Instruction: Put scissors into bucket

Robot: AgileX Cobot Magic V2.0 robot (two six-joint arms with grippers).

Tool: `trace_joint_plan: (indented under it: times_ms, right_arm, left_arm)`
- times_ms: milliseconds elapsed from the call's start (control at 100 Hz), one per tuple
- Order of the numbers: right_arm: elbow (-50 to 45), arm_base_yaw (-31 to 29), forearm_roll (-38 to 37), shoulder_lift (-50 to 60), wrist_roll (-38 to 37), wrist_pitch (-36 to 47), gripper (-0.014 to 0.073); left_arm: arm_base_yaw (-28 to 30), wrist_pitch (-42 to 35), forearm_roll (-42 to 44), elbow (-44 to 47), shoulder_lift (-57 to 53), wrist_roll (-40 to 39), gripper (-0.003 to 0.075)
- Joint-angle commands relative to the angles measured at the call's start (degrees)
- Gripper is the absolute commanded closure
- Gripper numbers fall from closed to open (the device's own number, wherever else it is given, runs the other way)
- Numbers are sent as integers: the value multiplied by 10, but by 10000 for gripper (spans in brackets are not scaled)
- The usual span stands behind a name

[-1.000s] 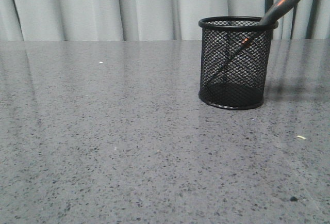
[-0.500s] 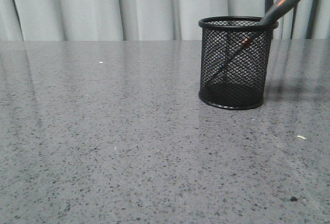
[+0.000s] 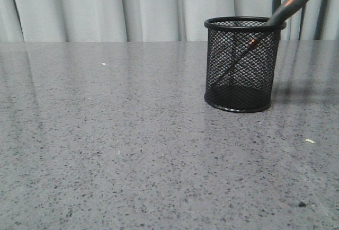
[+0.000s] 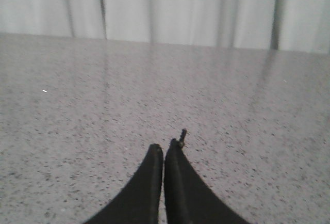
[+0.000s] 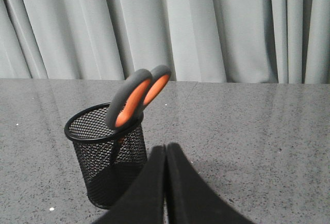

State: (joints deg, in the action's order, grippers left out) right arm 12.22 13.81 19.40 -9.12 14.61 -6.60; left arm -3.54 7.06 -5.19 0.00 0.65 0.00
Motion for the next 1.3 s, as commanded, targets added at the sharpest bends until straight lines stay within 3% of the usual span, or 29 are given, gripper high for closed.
trace_joint_plan:
  times_ms: [0,290,1180,1290]
  right_arm:
    - [13,-3,2,-4,1,48,667]
    - [13,-3,2,-4,1,49,667]
    - [13,-3,2,-4,1,49,667]
    - [8,-3,-51,-4,3,53,667]
  left_arm:
    - [22,-33,7,22,-16,-10,740]
    - [41,3,6,23,-24,-10,740]
    - [41,3,6,23,-24,-10,740]
    - [41,3,6,23,-24,-10,740]
